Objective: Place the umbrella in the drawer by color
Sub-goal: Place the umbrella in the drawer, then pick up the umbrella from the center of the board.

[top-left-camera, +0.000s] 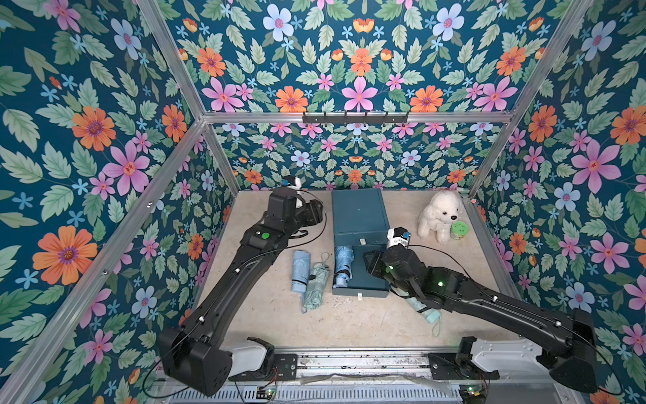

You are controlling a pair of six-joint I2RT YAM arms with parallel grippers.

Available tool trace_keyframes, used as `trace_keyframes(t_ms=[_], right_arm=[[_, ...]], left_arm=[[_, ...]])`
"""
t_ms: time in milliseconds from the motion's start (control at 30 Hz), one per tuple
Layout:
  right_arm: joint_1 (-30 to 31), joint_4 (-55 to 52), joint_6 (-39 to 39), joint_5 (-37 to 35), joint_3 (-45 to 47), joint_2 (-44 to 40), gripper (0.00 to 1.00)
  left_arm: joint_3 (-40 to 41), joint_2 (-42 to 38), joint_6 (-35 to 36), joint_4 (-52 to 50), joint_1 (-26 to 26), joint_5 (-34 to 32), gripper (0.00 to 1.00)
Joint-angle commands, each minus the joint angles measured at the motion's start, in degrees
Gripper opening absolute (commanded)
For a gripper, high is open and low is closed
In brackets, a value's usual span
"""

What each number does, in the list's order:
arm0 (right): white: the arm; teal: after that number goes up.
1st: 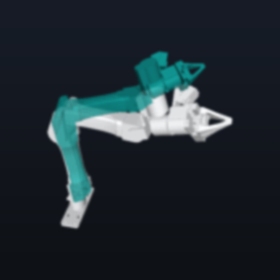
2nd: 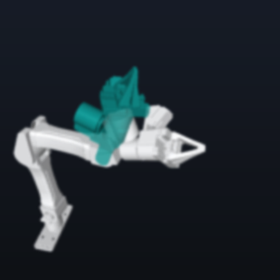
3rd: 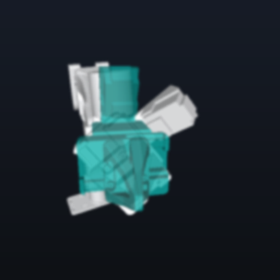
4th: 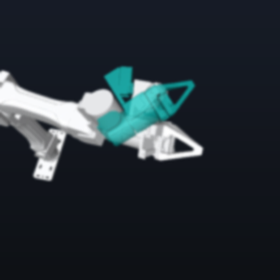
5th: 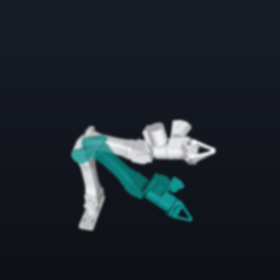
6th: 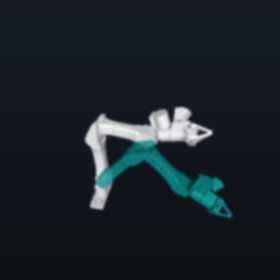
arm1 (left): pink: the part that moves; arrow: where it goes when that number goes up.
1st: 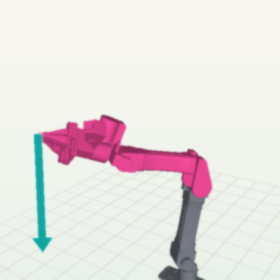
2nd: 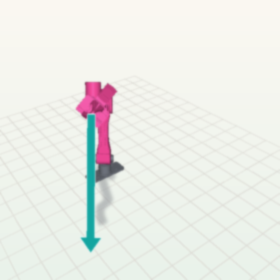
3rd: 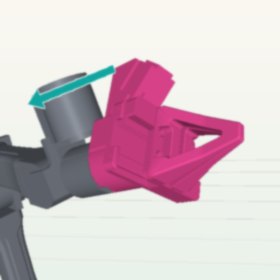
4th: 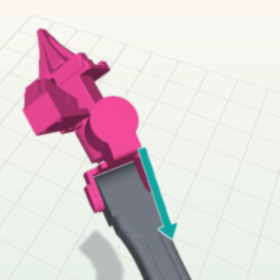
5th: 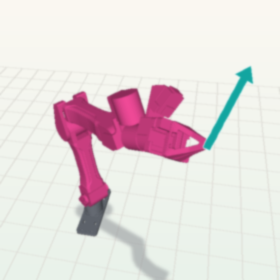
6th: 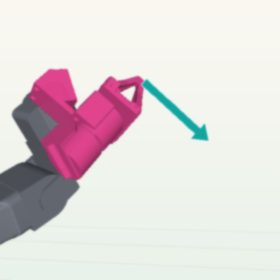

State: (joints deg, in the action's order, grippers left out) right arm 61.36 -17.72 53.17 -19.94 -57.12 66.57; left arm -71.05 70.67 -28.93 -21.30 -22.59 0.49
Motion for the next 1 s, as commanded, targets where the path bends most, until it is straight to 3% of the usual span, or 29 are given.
trace_keyframes(t_ms=[0, 200, 333, 467, 833, 967], right_arm=[[1.7, -1.9, -1.9, -1.5, 2.5, -4.8, 0.46], [4.7, -0.8, -1.1, -1.1, 6.5, -9.2, 0.46], [6.4, -1.3, -0.4, -1.3, 7.2, -8.6, 0.46], [7.3, 0.1, 0.9, -1.1, 9.7, -9.0, 0.45], [7.5, 2.4, 2.0, -0.8, 11.8, -9.5, 0.45], [7.6, 3.0, 2.0, -0.4, 11.3, -8.8, 0.45]], left_arm=[[9.0, -4.3, -7.1, -6.9, 4.2, -10.8, 0.69], [28.0, -4.0, -13.9, 2.0, 8.2, -0.7, 0.69], [32.6, -1.4, -15.3, 9.2, 8.2, 1.2, 0.75], [33.0, 2.3, -14.3, 12.2, 8.2, 2.9, 0.73], [32.2, 10.8, -13.3, 11.5, 8.2, 2.6, 0.40], [31.0, 11.7, -12.8, 8.9, 8.2, 0.2, 0.17]])
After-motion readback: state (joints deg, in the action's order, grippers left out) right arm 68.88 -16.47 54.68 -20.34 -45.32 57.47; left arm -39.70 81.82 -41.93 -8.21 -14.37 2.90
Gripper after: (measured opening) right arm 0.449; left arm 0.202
